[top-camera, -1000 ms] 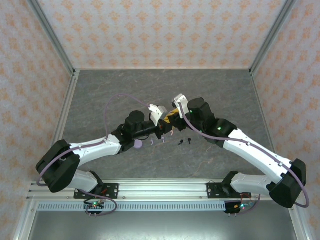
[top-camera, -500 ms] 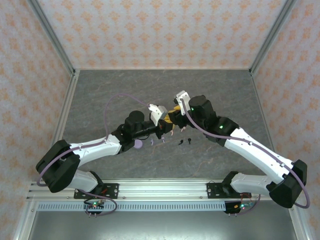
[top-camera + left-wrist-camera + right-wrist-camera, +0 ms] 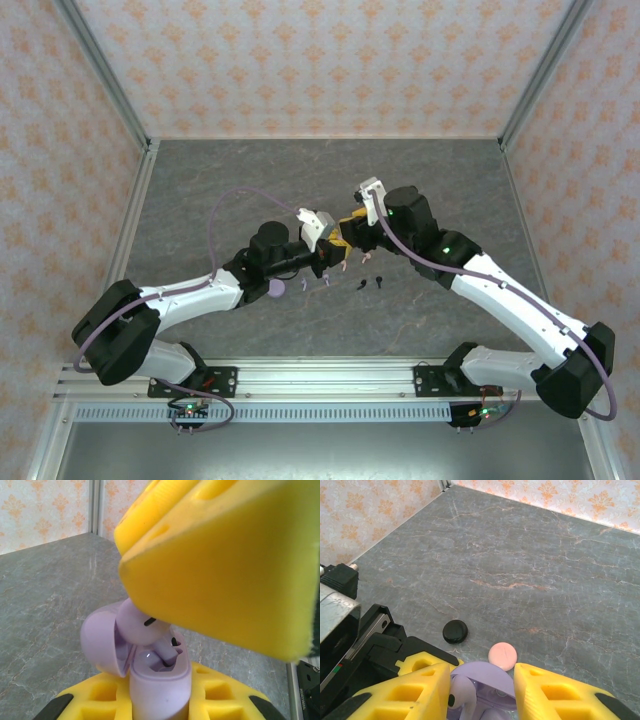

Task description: Insert the wireless bluetooth earbuds into the charging case

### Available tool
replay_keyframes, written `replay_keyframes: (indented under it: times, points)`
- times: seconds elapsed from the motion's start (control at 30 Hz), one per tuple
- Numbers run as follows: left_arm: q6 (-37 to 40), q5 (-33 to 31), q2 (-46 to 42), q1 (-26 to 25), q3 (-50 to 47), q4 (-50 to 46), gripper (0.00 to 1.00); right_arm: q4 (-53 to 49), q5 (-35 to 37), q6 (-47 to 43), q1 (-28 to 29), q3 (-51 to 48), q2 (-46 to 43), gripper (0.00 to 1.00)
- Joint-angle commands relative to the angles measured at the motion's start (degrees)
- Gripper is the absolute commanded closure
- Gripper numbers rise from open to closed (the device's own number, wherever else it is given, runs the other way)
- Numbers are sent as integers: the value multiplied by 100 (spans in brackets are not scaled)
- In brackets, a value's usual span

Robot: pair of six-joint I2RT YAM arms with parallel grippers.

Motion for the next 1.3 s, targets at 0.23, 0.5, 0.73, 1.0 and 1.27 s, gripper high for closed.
replay_keyframes:
  times: [0.23,0.5,0.73,1.0,1.27]
  points:
    - [126,-164,-79,-36,5,96,100,-221,-212,130,-87,109,-161,63]
    - [152,-209,-106,-45,-40,173,100,-297,-211,146,-113,47,-241,63]
    - [223,-203,-108,-54,-13,64,100,-255,-213,209,-130,30,-248,63]
    - [925,-612,-227,-177,-3,-600,100,-1255,-493,560,-342,756,-129,63]
    - [1128,-569,-268,-176,-48,-434,100,-2504,-990,1130,-340,1404,127,67]
